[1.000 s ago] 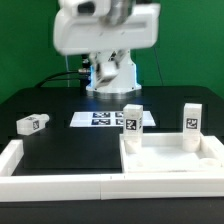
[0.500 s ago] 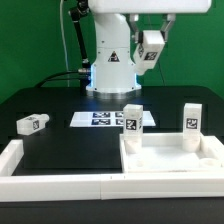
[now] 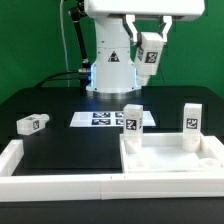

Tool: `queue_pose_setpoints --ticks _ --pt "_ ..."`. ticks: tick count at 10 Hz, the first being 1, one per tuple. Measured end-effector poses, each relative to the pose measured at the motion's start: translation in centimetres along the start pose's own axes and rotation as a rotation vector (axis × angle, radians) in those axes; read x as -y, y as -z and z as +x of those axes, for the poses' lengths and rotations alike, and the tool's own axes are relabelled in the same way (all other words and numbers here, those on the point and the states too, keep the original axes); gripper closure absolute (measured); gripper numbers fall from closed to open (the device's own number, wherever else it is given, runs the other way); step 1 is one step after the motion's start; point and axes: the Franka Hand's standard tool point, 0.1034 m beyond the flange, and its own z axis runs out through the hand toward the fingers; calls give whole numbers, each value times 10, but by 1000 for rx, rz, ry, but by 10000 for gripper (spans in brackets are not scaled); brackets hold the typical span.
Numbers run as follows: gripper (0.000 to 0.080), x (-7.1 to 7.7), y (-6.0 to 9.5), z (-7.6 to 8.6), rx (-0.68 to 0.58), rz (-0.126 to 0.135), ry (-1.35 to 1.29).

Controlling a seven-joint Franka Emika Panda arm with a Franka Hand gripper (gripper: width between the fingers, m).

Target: Assemble square table

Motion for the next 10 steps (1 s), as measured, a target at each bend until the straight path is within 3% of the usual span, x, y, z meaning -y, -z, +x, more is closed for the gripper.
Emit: queue_pose_setpoints --ticks 2,3,4,5,10 --pt "509 48 -7 20 -123 6 -10" --pt "509 57 -18 34 -174 -5 10" --pt "509 57 -30 48 -239 -25 6" --pt "509 71 -40 58 -252 -12 -23" --pt "509 69 -41 57 -250 -16 -8"
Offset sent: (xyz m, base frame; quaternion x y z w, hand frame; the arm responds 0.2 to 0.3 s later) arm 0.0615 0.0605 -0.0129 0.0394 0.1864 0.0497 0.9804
